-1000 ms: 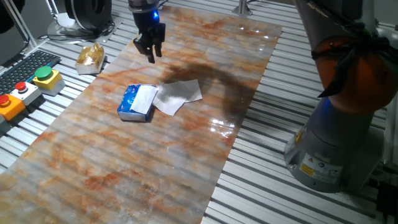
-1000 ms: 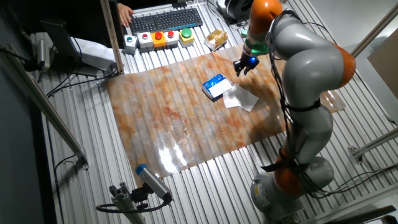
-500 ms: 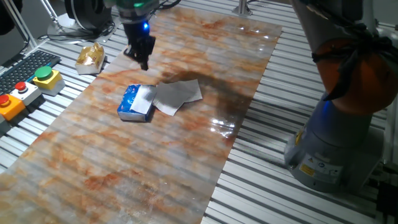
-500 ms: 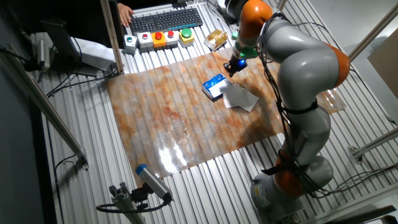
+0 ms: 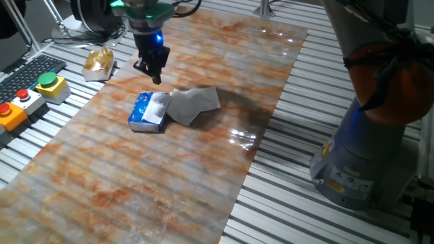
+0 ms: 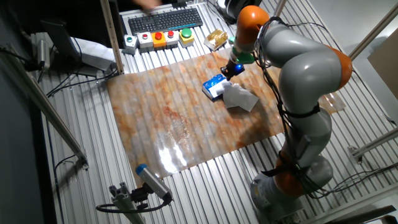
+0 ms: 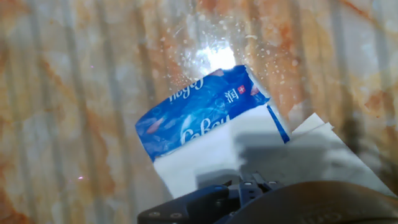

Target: Pull out a napkin

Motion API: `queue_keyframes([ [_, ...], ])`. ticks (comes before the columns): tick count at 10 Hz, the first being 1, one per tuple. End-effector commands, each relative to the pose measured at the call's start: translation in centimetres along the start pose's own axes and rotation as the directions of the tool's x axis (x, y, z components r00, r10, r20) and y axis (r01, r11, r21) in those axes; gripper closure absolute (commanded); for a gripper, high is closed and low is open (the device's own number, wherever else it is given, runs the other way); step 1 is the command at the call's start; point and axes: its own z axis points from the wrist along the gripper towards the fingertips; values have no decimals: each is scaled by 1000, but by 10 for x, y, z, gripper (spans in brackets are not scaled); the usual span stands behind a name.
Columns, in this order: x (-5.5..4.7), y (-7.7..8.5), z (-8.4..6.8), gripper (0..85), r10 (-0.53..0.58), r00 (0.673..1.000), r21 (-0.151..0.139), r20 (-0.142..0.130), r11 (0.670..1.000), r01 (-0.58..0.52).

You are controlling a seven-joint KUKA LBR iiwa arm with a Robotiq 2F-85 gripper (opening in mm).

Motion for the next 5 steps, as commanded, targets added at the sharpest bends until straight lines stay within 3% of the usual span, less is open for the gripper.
queue_keyframes([
  [1,2,0,0,850,7,1000,0,3,1000,-7],
  [2,5,0,1,850,28,999,15,18,999,-29],
  [5,9,-5,4,850,60,998,21,9,998,-60],
])
